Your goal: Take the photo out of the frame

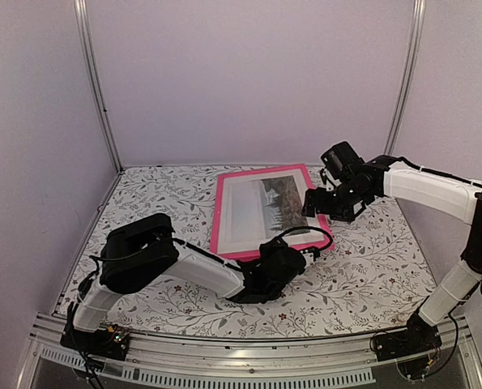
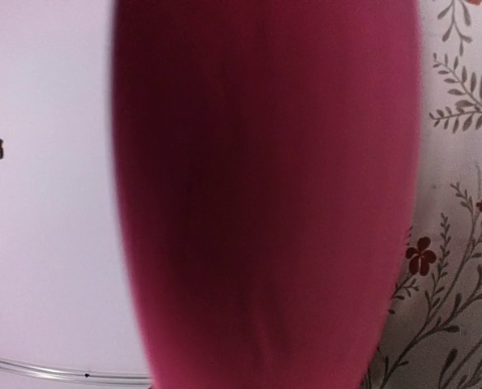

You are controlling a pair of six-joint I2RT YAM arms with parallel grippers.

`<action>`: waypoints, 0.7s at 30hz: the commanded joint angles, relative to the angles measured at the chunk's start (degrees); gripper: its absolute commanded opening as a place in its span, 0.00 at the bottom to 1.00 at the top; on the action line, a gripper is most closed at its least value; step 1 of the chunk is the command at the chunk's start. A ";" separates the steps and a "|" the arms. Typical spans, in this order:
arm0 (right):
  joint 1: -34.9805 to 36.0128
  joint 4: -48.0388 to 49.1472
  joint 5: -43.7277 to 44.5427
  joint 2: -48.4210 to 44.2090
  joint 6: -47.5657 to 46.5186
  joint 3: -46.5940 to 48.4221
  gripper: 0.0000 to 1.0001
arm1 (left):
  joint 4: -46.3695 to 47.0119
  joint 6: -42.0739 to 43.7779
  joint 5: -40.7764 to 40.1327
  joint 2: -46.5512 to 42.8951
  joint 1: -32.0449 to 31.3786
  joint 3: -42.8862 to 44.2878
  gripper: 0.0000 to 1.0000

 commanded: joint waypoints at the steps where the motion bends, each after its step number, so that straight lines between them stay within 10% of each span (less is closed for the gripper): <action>1: 0.14 3.73 1.46 -2.92 -0.71 5.44 0.94 | 12.55 -2.07 0.08 -5.14 -0.02 -1.17 0.00; 21: 0.04 15.10 18.13 -12.47 -5.82 13.58 0.99 | 1.76 -30.67 6.74 -20.06 -0.02 1.41 0.00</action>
